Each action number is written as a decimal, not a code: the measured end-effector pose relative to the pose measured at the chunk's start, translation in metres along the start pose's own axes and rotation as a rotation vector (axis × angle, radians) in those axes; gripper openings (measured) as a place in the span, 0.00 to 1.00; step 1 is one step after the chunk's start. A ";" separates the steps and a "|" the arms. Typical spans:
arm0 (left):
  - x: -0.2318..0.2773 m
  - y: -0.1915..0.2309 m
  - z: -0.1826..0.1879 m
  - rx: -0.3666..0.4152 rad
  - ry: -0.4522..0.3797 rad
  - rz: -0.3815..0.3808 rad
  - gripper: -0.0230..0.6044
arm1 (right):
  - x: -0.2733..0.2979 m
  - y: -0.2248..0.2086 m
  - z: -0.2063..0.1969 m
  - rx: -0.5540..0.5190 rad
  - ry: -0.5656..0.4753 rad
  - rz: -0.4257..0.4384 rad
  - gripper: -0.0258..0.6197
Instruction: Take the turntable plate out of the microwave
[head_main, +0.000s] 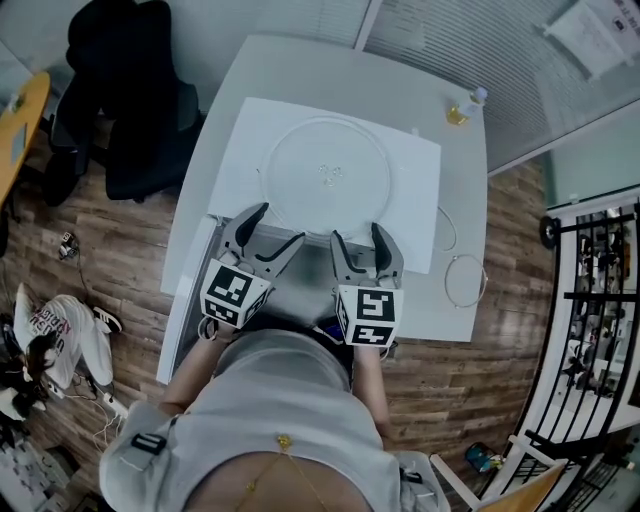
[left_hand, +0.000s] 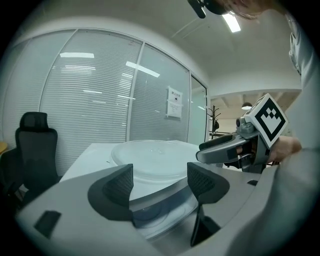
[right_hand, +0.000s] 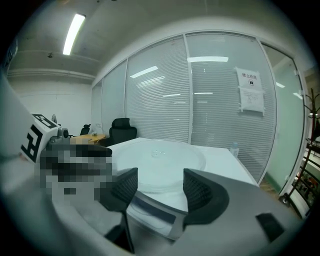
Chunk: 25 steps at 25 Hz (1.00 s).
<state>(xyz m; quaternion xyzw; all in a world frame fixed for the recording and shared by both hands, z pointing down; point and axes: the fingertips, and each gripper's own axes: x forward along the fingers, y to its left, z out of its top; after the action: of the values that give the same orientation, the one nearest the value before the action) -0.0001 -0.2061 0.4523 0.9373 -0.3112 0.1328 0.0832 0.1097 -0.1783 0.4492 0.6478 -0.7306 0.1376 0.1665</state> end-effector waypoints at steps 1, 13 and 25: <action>0.001 0.000 0.000 0.002 0.000 -0.002 0.57 | 0.000 -0.001 0.000 -0.001 0.002 -0.011 0.46; -0.003 -0.013 0.011 0.038 -0.008 -0.039 0.57 | -0.008 -0.002 0.005 -0.032 -0.038 -0.002 0.46; -0.015 -0.059 0.022 -0.026 -0.067 -0.122 0.28 | -0.035 0.018 0.011 -0.021 -0.121 0.114 0.26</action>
<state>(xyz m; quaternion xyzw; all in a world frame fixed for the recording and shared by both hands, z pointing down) 0.0281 -0.1562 0.4227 0.9573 -0.2578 0.0923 0.0928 0.0948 -0.1491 0.4252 0.6105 -0.7764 0.0997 0.1206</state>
